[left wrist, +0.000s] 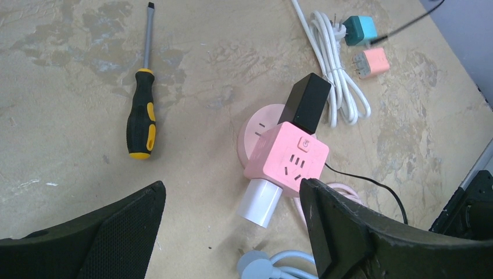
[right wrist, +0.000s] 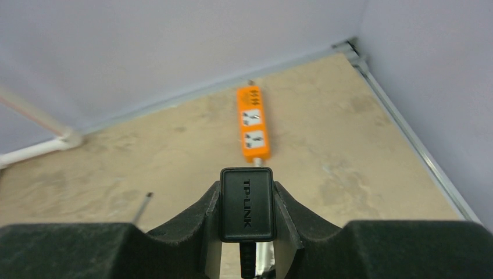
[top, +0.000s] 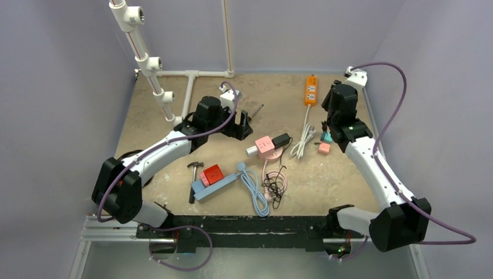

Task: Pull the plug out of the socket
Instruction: Place the plug at the center of the board.

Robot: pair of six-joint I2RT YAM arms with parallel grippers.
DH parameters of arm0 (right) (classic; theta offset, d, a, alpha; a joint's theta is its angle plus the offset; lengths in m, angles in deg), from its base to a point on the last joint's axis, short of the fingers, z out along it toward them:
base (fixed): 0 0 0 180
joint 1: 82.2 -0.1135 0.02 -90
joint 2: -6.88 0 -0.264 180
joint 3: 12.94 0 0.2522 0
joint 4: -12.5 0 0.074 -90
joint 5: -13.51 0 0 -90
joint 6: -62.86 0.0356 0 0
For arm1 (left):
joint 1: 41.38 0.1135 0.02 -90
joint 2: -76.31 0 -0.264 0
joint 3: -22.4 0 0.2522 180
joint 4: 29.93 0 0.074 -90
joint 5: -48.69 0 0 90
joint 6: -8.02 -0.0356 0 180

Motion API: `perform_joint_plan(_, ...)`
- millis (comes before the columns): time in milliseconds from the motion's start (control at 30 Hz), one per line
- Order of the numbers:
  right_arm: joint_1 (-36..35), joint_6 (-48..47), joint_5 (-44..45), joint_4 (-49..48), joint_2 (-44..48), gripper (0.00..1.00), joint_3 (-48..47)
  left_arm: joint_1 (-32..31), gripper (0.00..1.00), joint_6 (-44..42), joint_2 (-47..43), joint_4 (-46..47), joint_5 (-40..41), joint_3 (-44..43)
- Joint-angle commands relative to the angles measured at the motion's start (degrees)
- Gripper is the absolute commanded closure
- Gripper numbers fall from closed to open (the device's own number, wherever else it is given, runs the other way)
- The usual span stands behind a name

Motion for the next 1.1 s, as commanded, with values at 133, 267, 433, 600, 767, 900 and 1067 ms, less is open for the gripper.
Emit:
perform_joint_plan(133,7.73,3.22,-5.57,-8.55,-4.69,1.00,9.42,-1.38,0.14,0.71,-1.75,1.27,-0.84,0.51)
perform_joint_plan(267,8.53,4.45,-7.47,-8.70,-8.80,1.00,10.45,-2.13,0.14,-0.01,-1.60,0.76,0.32,0.53)
perform_joint_plan(433,8.85,6.89,-8.62,-11.36,-12.86,1.00,12.30,-2.49,0.14,-0.04,-0.69,0.47,0.53,0.38)
perform_joint_plan(600,9.57,9.23,-8.33,-14.22,-17.21,0.97,15.32,-2.96,0.14,-0.17,0.34,0.28,0.61,0.20)
perform_joint_plan(767,11.09,10.11,-9.41,-15.57,-19.26,0.92,16.32,-3.66,0.14,-0.68,1.29,0.12,0.33,-0.08)
perform_joint_plan(900,11.89,9.85,-11.11,-15.82,-20.35,0.80,15.77,-4.24,0.14,-1.08,2.05,-0.05,0.20,-0.26)
perform_joint_plan(1067,12.41,9.57,-13.87,-15.39,-22.45,0.62,14.84,-4.70,0.14,-1.44,3.48,-0.40,-0.13,-0.58)
